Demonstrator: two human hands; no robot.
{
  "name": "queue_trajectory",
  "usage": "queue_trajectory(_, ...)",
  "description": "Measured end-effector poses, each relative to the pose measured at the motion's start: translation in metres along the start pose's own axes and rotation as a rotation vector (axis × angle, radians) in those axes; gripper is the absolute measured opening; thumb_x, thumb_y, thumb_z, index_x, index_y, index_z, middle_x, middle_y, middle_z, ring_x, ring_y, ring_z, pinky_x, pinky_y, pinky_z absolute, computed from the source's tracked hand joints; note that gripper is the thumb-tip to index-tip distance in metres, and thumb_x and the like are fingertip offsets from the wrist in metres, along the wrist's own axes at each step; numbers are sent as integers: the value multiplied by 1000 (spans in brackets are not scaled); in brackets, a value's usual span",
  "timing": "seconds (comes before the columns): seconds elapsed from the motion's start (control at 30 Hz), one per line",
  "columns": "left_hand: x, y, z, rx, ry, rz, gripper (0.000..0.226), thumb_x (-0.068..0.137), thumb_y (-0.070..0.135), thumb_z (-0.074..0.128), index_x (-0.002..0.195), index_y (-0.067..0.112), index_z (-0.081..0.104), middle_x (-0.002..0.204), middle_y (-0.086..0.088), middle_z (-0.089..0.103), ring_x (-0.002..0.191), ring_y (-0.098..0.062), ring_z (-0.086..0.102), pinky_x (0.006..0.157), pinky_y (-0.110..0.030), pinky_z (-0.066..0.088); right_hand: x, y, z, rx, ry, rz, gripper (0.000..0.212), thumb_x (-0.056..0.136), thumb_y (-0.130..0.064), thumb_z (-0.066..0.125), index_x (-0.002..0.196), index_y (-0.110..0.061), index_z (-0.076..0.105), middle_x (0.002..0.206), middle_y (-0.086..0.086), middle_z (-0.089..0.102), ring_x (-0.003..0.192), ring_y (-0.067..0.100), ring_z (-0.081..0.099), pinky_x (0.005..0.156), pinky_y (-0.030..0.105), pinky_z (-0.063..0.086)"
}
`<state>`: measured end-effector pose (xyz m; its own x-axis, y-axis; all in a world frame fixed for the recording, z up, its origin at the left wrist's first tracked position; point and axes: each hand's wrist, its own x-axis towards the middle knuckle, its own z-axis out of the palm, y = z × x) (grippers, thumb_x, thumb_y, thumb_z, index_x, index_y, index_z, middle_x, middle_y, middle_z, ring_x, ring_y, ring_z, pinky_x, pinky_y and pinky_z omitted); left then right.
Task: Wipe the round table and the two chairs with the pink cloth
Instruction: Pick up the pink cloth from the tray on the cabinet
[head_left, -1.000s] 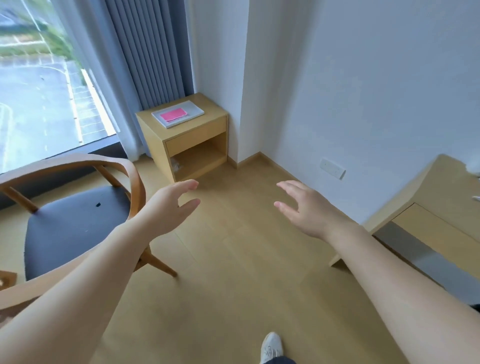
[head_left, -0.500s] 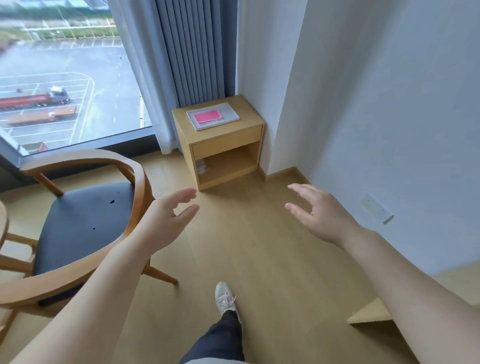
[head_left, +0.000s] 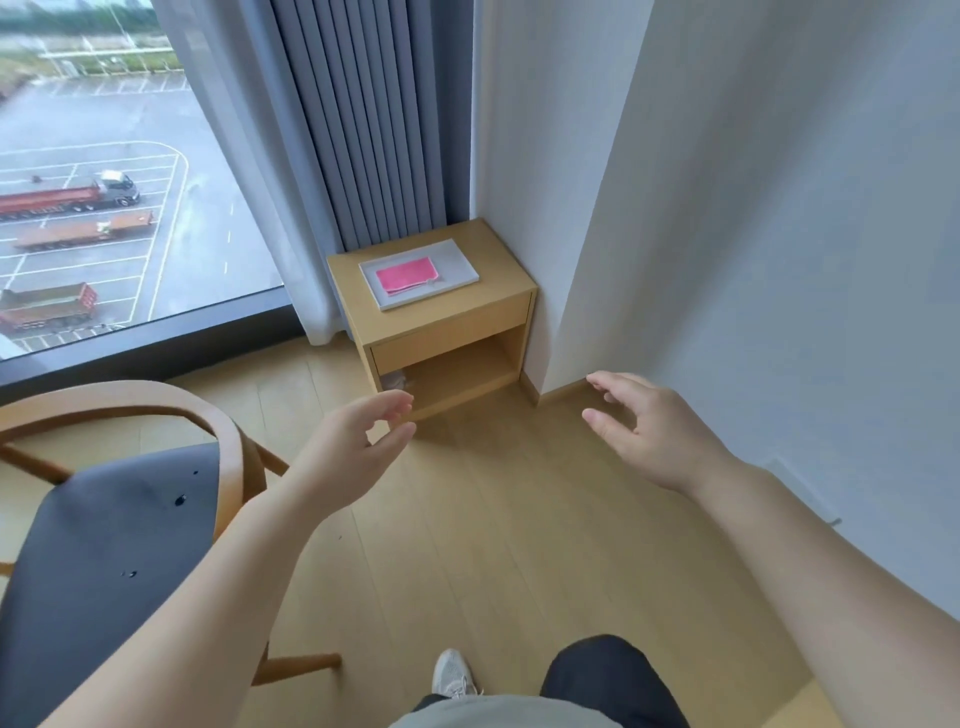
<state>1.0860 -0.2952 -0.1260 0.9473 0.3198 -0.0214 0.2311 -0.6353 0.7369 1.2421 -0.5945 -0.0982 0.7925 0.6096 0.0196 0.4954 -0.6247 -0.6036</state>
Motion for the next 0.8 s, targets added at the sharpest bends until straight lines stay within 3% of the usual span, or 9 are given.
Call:
queue_trajectory(0.2,82,-8,9,23,46,-50,36,89,41,55,124,37,56,104,37,54,104,17,50,85,-12,39,102,28,-6,-34,-54,-71,46,93,-39,55,136,-22,51,135,-9,52,118,10,51,92,34,48)
queue_trajectory(0.47,207,2,32,8,165,-172,29,91,31,58,120,33,59,101,29,57,101,10,53,81,-13,40,267,79,-22,-87,-230,-227,49,95,-42,52,140,-23,47,140,-8,49,122,10,49,94,21,35)
queue_trajectory(0.63,264,14,39,-13,237,-270,33,92,30,57,125,29,58,101,30,56,96,26,47,76,-2,33,355,93,-33,-125,-332,-323,49,96,-41,51,140,-21,47,142,-5,49,127,11,46,99,21,32)
queue_trajectory(0.8,281,0,33,-54,272,-399,32,93,34,56,125,34,56,106,29,58,101,17,50,89,-15,38,416,84,-25,-113,-400,-393,48,95,-40,52,140,-22,47,140,-5,50,122,10,49,98,25,41)
